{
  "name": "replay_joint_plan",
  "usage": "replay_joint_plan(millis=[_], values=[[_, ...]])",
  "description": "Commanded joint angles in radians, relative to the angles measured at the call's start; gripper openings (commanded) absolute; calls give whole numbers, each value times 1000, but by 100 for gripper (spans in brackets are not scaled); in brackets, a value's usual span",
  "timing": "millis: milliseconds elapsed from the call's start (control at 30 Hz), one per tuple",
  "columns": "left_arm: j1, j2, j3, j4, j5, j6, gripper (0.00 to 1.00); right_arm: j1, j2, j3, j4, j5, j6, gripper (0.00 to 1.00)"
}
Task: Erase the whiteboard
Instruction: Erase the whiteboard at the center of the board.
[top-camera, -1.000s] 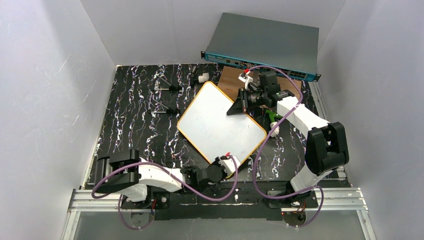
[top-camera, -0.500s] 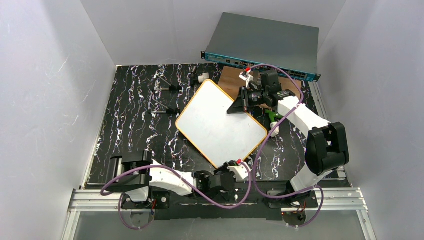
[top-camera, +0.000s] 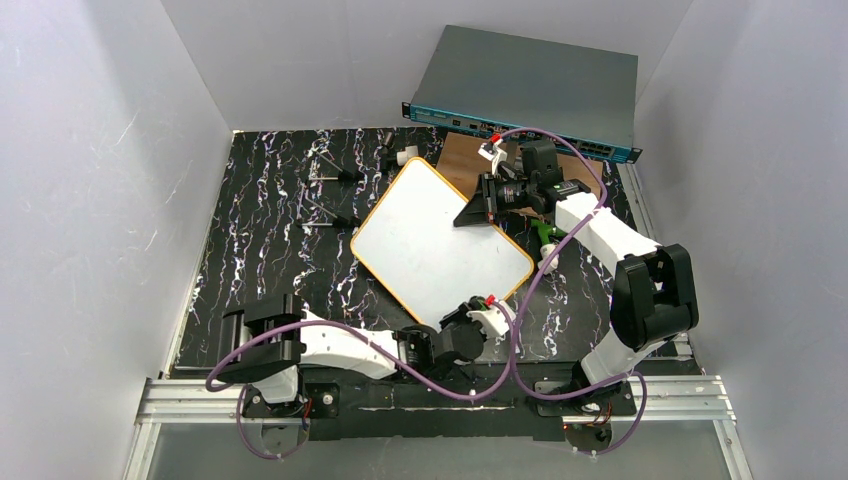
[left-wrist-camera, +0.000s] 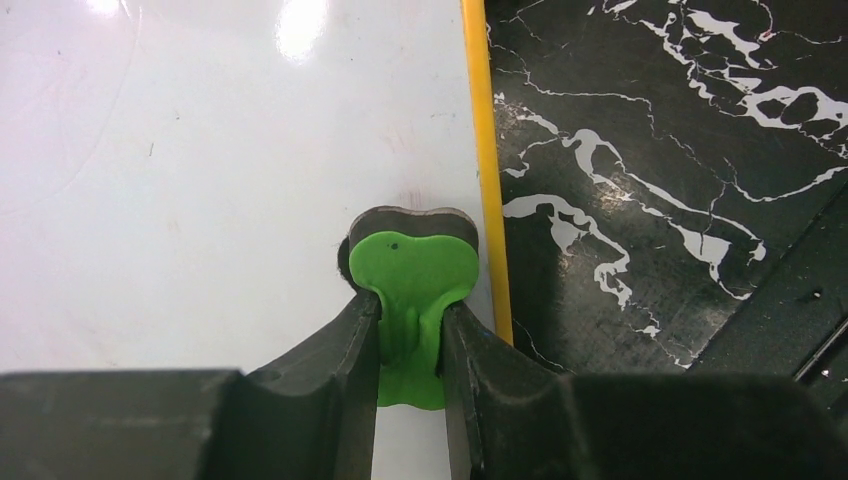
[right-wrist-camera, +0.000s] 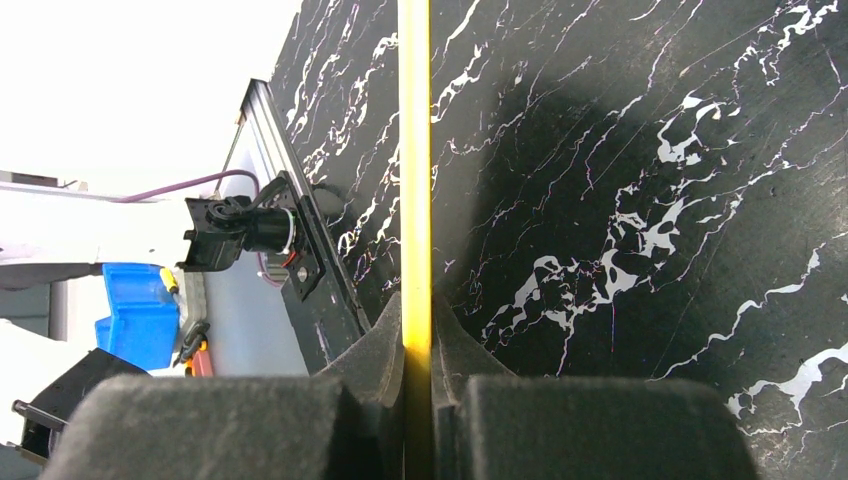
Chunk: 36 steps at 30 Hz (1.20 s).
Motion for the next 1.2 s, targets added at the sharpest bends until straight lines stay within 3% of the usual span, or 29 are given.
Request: replay_joint_plan(millis=[0,267,1067,1167], values=[[38,-24,1,-21,79,-5,0,24,-45,16,32,-67,81,1],[33,-36,-91,-17,201,-118,0,24,-46,15,31,-66,78,1],[16,62,-160,-193,58,-262,0,23,-41,15,37,-73,87,1],[17,45,-182,-221,-9,-285,0,24,-43,12,39,-72,86,1]])
